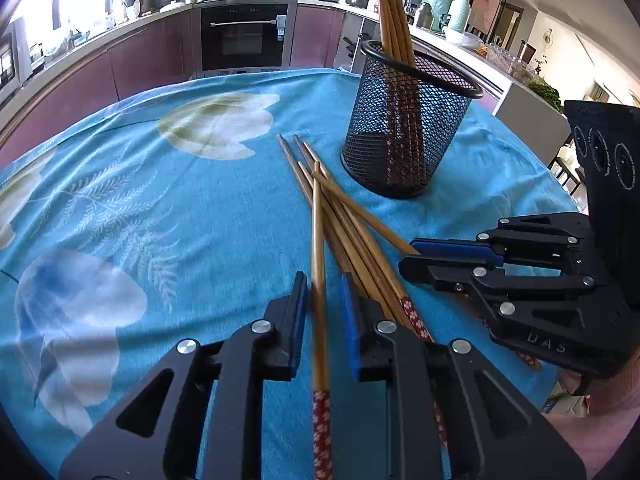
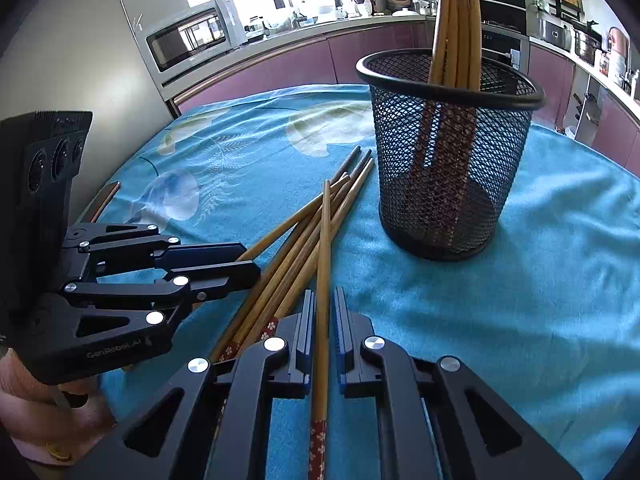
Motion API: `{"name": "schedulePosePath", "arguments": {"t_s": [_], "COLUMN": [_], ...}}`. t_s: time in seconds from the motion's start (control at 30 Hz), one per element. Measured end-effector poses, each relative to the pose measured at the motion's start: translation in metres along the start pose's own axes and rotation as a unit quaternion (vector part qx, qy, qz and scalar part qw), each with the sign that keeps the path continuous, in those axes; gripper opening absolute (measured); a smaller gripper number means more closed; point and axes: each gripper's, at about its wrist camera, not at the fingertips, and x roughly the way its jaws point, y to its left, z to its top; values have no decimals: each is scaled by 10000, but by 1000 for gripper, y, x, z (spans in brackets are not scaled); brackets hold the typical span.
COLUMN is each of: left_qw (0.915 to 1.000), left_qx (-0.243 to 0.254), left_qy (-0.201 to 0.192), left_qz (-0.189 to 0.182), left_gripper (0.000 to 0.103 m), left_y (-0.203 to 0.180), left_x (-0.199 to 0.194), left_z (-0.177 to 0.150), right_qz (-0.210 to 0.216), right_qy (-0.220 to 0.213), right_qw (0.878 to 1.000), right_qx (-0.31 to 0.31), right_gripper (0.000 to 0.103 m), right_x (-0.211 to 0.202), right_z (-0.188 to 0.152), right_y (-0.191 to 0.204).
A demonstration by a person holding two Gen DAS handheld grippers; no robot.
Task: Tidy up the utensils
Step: 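Close the right tool on a chopstick while the left tool grasps another, then lift the held chopsticks upright and carry both tools over the mesh holder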
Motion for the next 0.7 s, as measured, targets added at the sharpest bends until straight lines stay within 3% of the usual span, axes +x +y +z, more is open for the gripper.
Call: {"name": "schedulePosePath", "arguments": {"t_s": [0.13, 0.2, 0.37, 0.7], "left_qw": [10000, 10000, 9999, 9962], "left_qx": [-34, -52, -69, -80], "left_qy": [16, 22, -57, -654], "left_qz": [18, 5, -60, -577], "left_gripper": [15, 8, 8, 8], "left_y": [1, 1, -1, 2], "left_x": [5, 5, -3, -58], "left_z": [6, 8, 9, 26], "right_qz": [38, 63, 136, 224], "right_qy": [-44, -114, -381, -1010], "right_qw": [10000, 9999, 9992, 9945], "right_qx": [-18, -10, 38, 180], "right_gripper": [6, 6, 6, 6], "right_x": [0, -5, -26, -74], "right_z": [1, 1, 1, 10], "right_y": [1, 1, -4, -15]}}
